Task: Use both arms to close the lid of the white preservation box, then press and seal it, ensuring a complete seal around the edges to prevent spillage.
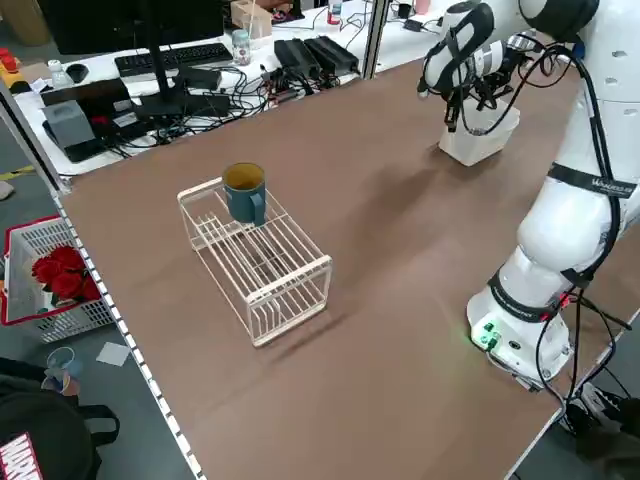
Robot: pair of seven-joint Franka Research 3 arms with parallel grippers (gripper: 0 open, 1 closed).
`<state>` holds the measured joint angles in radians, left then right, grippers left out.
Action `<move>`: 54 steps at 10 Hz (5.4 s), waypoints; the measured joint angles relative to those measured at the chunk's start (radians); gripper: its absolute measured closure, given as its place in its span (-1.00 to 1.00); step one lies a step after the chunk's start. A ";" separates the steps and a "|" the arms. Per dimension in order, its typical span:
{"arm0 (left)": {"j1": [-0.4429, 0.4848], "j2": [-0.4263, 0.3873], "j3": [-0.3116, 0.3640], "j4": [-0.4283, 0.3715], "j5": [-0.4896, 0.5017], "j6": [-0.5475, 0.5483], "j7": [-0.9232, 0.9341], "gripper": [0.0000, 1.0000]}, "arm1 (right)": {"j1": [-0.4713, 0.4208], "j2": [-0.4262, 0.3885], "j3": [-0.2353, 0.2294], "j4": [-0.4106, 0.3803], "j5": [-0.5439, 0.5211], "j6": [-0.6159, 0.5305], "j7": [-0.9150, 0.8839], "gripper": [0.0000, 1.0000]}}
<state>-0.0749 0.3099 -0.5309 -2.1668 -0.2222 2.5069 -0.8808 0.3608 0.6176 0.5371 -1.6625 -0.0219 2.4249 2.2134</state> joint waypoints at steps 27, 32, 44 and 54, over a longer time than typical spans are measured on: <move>-0.039 0.051 0.004 -0.015 0.000 0.114 -0.084 0.98 | -0.001 0.003 -0.001 0.003 -0.001 0.000 0.004 0.97; -0.047 0.058 0.006 -0.019 0.000 0.141 -0.088 0.98 | -0.001 0.003 -0.001 0.003 -0.001 0.000 0.005 0.97; 0.025 -0.076 0.001 0.105 0.161 -0.192 -0.145 0.98 | -0.023 0.008 -0.006 0.026 -0.001 -0.034 0.008 0.97; -0.223 0.154 -0.032 0.423 0.212 -0.216 -0.514 0.98 | -0.350 -0.116 0.044 -0.062 0.177 -0.376 -0.486 0.97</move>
<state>-0.2977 0.4644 -0.5628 -1.7436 -0.0102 2.2904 -1.3948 0.0110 0.5014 0.5808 -1.7246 0.1547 2.0489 1.7274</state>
